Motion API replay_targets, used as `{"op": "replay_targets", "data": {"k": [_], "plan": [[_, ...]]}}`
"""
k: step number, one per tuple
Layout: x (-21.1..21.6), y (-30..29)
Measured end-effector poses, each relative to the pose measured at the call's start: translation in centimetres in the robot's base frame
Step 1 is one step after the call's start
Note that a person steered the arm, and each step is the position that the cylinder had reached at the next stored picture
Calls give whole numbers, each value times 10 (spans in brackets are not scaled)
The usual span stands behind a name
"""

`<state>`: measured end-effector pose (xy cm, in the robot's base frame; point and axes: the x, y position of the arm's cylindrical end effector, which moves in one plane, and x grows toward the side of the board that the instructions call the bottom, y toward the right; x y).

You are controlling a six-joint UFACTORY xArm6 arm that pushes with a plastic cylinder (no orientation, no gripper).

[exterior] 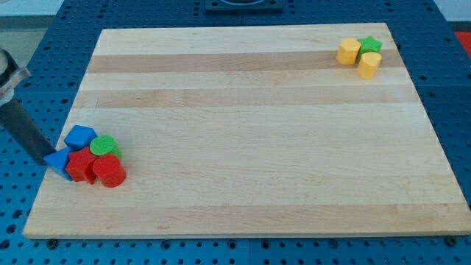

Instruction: Push the green circle to the center of the board

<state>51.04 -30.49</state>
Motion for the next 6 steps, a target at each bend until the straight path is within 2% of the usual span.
{"op": "replay_targets", "data": {"k": [3, 6], "plan": [[-18, 84], [-11, 106]]}}
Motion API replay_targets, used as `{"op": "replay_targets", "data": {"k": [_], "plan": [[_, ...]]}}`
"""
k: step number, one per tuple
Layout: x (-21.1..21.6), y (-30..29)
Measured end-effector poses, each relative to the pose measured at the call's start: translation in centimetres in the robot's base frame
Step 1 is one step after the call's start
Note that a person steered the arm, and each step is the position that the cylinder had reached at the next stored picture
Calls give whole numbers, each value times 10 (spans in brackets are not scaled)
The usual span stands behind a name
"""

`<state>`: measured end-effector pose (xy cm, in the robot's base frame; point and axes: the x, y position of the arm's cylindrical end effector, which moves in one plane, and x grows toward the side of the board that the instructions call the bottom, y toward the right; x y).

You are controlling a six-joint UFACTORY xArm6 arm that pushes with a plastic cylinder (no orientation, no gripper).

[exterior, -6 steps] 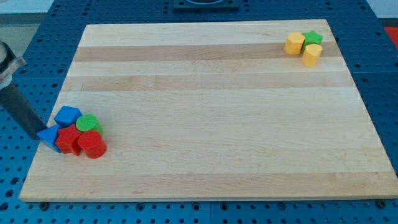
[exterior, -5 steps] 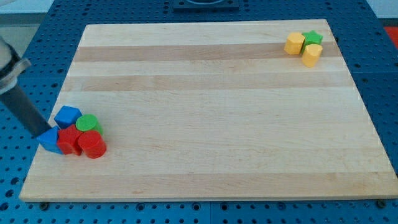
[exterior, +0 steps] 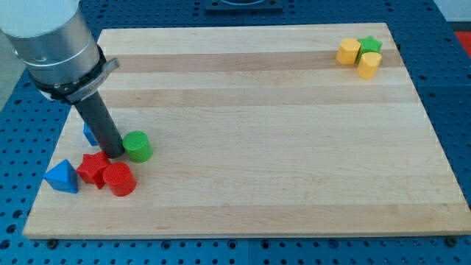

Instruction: Push the green circle to the center of the board

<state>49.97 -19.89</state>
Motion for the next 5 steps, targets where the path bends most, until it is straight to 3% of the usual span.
{"op": "replay_targets", "data": {"k": [5], "plan": [[-4, 160]]}}
